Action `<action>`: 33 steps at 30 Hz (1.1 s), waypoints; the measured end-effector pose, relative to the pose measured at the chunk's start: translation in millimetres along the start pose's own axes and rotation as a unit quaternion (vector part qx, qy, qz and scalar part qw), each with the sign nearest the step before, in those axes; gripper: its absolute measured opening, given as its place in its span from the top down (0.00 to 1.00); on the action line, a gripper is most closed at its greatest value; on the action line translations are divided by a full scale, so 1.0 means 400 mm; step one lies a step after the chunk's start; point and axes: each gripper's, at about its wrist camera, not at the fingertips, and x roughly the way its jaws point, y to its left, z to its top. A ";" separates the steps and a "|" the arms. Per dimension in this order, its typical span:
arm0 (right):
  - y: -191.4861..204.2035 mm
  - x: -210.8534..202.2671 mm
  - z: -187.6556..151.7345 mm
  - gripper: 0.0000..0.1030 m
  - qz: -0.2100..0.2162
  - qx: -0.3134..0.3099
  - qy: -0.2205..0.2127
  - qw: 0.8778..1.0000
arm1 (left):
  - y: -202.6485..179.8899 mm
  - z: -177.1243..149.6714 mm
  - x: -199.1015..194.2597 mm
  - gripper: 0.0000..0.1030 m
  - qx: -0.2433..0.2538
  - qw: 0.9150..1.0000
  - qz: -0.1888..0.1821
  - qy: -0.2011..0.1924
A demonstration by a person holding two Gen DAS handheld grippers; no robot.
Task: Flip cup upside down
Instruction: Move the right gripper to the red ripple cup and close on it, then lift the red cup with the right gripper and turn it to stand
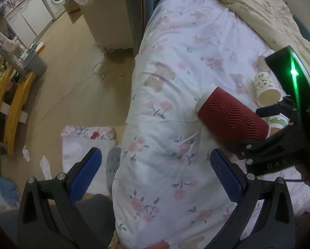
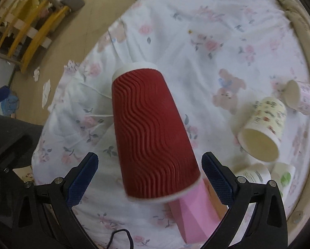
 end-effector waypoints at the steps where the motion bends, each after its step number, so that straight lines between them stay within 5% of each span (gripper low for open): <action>1: -0.003 0.007 0.004 0.01 0.001 0.000 0.003 1.000 | 0.001 -0.001 0.002 0.00 -0.001 1.000 0.001 0.003; 6: -0.018 0.043 0.011 0.17 -0.004 0.000 0.019 1.000 | -0.002 -0.004 0.009 0.00 0.000 1.000 -0.002 0.012; 21: -0.012 -0.071 -0.042 0.21 -0.031 0.038 -0.070 0.996 | 0.037 -0.012 -0.067 0.00 -0.029 0.999 -0.012 -0.030; 33: 0.019 -0.231 -0.310 0.21 -0.006 0.167 -0.152 0.974 | -0.047 -0.110 -0.127 0.00 -0.003 0.998 -0.051 -0.044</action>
